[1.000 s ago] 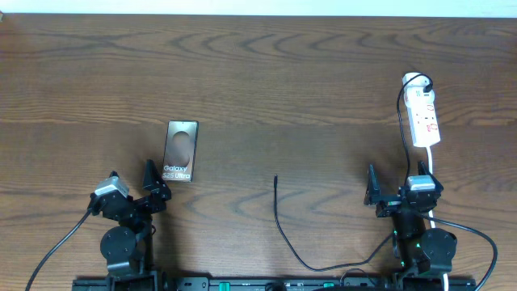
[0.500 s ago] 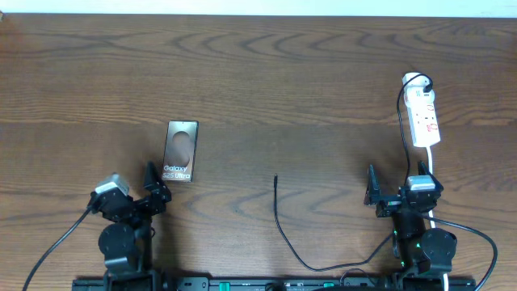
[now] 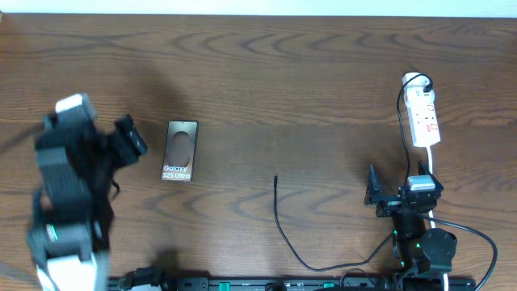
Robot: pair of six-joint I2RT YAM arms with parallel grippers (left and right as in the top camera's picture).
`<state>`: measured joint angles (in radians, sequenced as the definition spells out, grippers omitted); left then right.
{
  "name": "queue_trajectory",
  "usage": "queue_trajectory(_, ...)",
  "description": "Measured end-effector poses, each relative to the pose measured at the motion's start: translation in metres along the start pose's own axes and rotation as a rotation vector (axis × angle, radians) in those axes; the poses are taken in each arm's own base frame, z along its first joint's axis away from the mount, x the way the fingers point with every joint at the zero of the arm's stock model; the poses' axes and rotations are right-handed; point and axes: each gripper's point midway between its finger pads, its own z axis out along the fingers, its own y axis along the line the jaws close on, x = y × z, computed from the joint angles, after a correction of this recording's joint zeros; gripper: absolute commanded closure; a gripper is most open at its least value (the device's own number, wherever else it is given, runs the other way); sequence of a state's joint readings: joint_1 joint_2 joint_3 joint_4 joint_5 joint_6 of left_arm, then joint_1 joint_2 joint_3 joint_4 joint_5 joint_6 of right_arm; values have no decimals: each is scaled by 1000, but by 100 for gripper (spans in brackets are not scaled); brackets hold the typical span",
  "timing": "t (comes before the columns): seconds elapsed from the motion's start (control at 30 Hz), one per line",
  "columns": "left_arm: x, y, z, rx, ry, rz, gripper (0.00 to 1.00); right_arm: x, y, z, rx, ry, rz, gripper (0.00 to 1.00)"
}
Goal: Plug charger to phone and switch on socket
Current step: 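Move the left gripper over the silver phone and lower toward it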
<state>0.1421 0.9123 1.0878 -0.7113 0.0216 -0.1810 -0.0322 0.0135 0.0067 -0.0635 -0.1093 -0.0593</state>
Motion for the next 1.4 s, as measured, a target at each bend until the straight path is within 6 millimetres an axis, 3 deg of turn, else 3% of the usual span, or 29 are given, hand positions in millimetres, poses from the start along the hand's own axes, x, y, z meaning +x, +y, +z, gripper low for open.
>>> queue_trajectory(0.13, -6, -8, 25, -24, 244, 65, 15, 0, 0, 0, 2, 0, 0, 1)
queue_trajectory(0.3, 16, -13, 80, -16, 469, 100, 16, 0, 0, 0, 2, -1, 0, 1)
queue_trajectory(0.33, 24, -13, 89, -14, 506, 99, 29, 0, 0, 0, 2, -1, 0, 1)
queue_trajectory(0.37, 31, -12, 97, -12, 542, 99, 60, 0, 0, 0, 2, -1, 0, 1)
queue_trajectory(0.4, 40, -13, 107, -6, 583, 95, 75, 0, 0, 0, 2, -1, 0, 1)
queue_trajectory(0.43, 47, -13, 113, -2, 610, 91, 78, 0, 0, 0, 2, -1, 0, 1)
queue_trajectory(0.47, 54, -14, 120, 4, 642, 89, 67, 0, 0, 0, 2, -1, 0, 1)
queue_trajectory(0.5, 59, -14, 125, 6, 664, 86, 22, 0, 0, 0, 2, -1, 0, 1)
queue_trajectory(0.53, 65, -14, 130, 8, 686, 85, 0, 0, 0, 0, 2, -1, 0, 1)
queue_trajectory(0.67, 78, -14, 141, 19, 738, 88, 1, 0, 0, 0, 2, -1, 0, 1)
queue_trajectory(0.87, 82, -14, 141, 23, 759, 92, 2, 0, 0, 0, 2, -1, 0, 1)
queue_trajectory(1.4, 98, -43, 133, 108, 788, 374, 2, 0, 0, 0, 2, -1, 0, 1)
